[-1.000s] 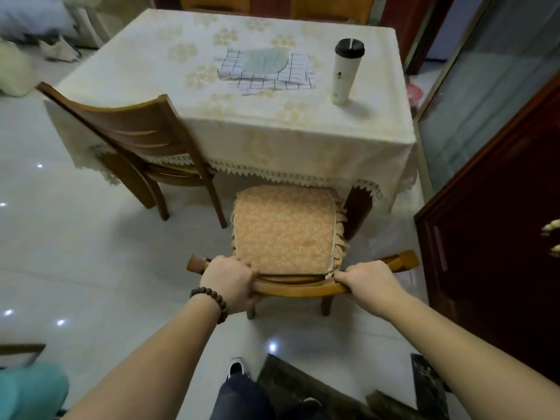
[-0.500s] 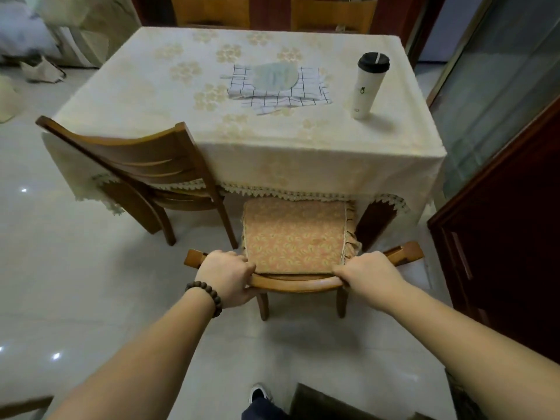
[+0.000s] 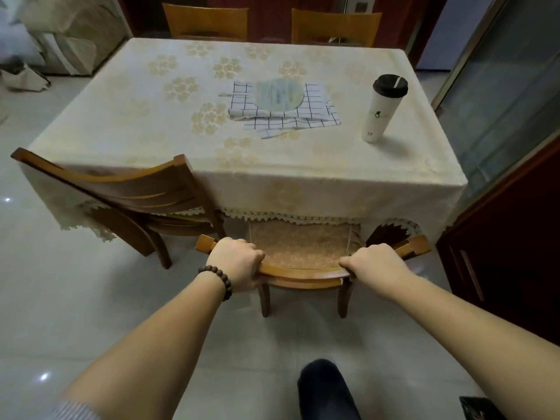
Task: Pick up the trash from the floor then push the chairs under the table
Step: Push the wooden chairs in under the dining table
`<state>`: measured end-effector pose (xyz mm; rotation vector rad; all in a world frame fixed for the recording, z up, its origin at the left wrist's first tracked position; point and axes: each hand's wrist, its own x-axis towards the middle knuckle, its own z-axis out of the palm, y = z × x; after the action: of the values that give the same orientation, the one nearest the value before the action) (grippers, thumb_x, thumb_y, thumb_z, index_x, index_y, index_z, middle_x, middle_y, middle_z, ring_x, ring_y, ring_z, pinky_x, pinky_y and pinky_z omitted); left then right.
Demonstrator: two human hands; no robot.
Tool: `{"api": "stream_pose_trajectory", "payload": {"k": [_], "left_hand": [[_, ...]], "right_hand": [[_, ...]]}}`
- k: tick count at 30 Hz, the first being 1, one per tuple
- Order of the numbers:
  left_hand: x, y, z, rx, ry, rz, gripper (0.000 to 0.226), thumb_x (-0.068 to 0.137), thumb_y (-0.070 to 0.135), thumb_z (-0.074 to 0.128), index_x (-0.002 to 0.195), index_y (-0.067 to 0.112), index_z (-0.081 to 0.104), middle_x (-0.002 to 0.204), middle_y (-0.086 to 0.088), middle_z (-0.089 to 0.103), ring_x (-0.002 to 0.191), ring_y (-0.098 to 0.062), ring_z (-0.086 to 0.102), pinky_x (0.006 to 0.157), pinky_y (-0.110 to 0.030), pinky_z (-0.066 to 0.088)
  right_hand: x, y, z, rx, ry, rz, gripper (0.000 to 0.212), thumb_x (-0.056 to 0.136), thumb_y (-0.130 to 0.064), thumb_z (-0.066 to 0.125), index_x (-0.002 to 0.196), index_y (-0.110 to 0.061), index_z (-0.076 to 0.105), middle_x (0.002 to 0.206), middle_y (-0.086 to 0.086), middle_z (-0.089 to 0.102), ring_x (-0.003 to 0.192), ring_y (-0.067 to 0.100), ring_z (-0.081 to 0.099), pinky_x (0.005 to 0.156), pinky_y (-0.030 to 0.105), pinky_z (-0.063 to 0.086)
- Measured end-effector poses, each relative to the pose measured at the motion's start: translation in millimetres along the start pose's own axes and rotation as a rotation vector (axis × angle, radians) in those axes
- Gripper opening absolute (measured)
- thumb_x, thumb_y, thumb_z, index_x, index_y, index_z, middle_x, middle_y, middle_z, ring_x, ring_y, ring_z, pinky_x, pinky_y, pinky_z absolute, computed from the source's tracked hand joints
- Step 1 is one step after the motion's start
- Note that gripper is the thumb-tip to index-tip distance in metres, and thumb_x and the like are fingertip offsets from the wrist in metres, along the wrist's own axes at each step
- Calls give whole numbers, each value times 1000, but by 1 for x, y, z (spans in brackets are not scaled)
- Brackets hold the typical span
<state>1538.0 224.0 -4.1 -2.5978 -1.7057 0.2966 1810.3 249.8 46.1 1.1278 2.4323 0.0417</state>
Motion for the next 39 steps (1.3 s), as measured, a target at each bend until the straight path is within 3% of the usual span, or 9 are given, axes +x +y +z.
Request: {"api": "stream_pose_trajectory", "payload": {"k": [10, 16, 18, 20, 22, 24, 28, 35, 39], "left_hand": [[125, -23, -23, 44, -95, 34, 42, 80, 68, 49, 81, 27, 59, 77, 7, 59, 71, -18, 58, 61, -32, 49], [179, -50, -28, 93, -146, 90, 34, 85, 61, 51, 90, 29, 60, 81, 8, 58, 74, -14, 53, 62, -30, 45], [187, -62, -31, 100, -148, 93, 29, 87, 56, 53, 94, 29, 60, 83, 10, 56, 74, -12, 49, 63, -28, 42], [191, -71, -32, 108, -153, 80, 28, 88, 55, 52, 96, 29, 59, 85, 10, 56, 73, -11, 44, 64, -27, 35], [192, -77, -31, 114, -139, 76, 31, 88, 55, 52, 103, 28, 58, 91, 9, 58, 79, -12, 47, 67, -27, 35], [191, -76, -29, 92, -127, 87, 42, 85, 62, 49, 111, 29, 55, 102, 8, 60, 93, -15, 53, 72, -28, 39], [191, -67, -26, 36, -143, 78, 55, 82, 67, 47, 124, 32, 53, 121, 9, 58, 111, -16, 55, 80, -33, 48], [207, -28, -24, 29, -177, -14, 58, 81, 71, 41, 121, 31, 53, 107, 8, 64, 90, -16, 61, 71, -34, 48], [225, 31, -34, -131, -138, -89, 62, 82, 64, 49, 130, 24, 45, 122, 1, 59, 112, -22, 55, 100, -45, 40]], "right_hand": [[74, 96, 10, 93, -58, 30, 18, 85, -23, 64, 99, -26, 52, 87, -2, 64, 79, 22, 64, 59, 33, 47], [101, 112, 15, 167, 47, 83, 11, 95, -17, 46, 104, -21, 50, 90, 2, 63, 81, 25, 62, 60, 33, 42], [109, 107, 16, 210, 77, 120, 17, 92, -17, 51, 108, -21, 49, 94, 1, 63, 89, 25, 61, 77, 37, 47], [114, 98, 19, 216, 76, 186, 35, 89, -30, 57, 121, -22, 45, 116, 3, 60, 116, 27, 52, 110, 51, 26], [116, 87, 22, 222, 106, 290, 62, 88, -58, 45, 139, -24, 35, 144, 7, 42, 140, 29, 26, 112, 62, -4], [116, 78, 22, 258, 162, 397, 84, 80, -80, 19, 145, -28, 29, 154, 8, 29, 145, 30, 11, 109, 63, -13], [117, 77, 31, 293, 255, 422, 90, 74, -86, 4, 144, -35, 31, 154, 3, 30, 146, 26, 10, 112, 62, -8], [106, 128, 41, 260, 224, 334, 99, 63, -89, -12, 148, -40, 8, 159, -3, 12, 147, 22, -4, 113, 56, -12], [90, 192, 53, 176, 147, 261, 111, 53, -90, -20, 148, -41, 9, 159, -6, 12, 147, 20, -3, 115, 53, -10]]}}
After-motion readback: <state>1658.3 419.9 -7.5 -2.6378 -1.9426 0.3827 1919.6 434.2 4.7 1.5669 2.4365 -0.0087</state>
